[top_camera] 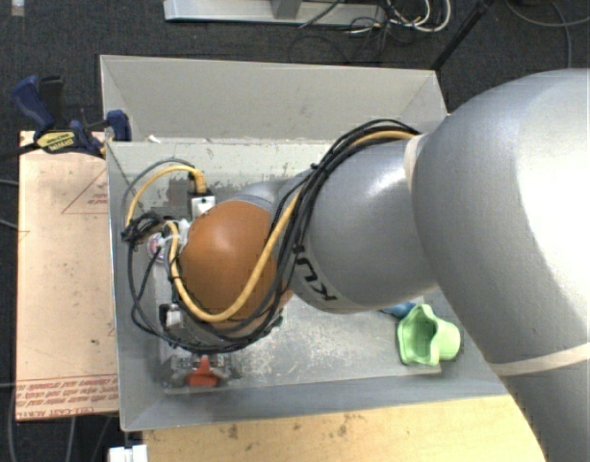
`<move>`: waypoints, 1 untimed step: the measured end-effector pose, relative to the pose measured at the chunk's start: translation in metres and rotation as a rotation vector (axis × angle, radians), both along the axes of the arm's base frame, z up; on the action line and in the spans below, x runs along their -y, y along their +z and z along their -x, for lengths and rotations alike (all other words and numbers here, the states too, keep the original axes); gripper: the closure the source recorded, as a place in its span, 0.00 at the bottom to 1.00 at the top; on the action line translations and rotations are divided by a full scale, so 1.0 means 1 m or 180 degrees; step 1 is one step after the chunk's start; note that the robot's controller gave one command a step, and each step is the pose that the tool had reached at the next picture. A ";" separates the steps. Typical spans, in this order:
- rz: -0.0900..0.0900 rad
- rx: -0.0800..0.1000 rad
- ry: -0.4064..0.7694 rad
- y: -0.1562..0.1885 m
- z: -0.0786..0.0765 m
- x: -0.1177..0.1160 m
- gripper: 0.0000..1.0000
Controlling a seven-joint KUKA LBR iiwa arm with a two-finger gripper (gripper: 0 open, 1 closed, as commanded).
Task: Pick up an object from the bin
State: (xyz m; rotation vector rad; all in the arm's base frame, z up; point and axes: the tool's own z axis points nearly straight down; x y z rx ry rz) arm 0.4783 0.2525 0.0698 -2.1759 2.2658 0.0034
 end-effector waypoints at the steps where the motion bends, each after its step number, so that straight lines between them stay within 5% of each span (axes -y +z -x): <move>1: -0.0007 0.0013 -0.0012 0.029 0.000 -0.001 1.00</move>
Offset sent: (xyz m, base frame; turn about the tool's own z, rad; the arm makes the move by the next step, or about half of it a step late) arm 0.0000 0.0000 0.0283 0.0000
